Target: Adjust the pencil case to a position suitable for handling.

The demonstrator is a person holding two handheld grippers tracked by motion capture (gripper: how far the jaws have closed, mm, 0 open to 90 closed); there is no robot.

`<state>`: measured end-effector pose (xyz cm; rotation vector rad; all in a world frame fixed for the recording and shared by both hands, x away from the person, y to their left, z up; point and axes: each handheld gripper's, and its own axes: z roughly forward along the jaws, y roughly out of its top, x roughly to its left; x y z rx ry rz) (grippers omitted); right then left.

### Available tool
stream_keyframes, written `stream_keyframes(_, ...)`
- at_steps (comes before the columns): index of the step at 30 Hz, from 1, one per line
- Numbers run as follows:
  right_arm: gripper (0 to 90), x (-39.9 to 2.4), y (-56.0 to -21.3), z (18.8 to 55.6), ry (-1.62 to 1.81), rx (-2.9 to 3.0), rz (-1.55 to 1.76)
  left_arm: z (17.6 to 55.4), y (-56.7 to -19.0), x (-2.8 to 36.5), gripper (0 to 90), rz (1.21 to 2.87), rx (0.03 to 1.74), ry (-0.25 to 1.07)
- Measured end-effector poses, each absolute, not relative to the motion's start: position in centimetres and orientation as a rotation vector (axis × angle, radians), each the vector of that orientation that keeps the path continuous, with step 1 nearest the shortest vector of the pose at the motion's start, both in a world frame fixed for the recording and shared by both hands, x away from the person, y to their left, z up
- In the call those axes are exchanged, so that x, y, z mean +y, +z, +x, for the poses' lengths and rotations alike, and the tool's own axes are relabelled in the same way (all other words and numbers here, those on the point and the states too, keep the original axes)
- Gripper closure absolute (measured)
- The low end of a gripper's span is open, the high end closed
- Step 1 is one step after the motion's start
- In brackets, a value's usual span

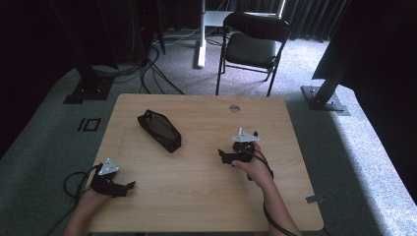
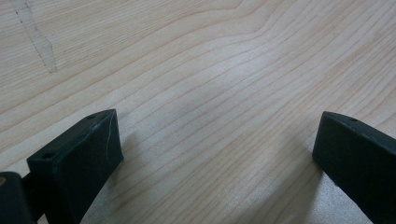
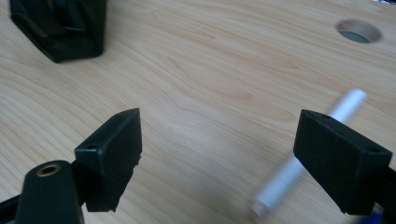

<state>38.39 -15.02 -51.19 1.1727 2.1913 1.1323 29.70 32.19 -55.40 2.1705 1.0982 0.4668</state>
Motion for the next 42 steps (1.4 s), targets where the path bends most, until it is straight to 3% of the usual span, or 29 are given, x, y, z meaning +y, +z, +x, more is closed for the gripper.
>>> stream_keyframes(35,28.7,-3.4,-51.3,40.4,1.256,2.333,0.999,29.7,-55.4,32.2,1.6,2.171,1.098,0.466)
stream_keyframes(40,34.3,-2.1,-51.1,40.8,1.279,2.355,0.93,29.7,-55.4,32.2,1.6,2.171,1.098,0.467)
stream_keyframes(42,40.3,-1.6,-51.1,41.0,1.278,2.355,0.919,29.7,-55.4,32.2,1.6,2.171,1.098,0.467)
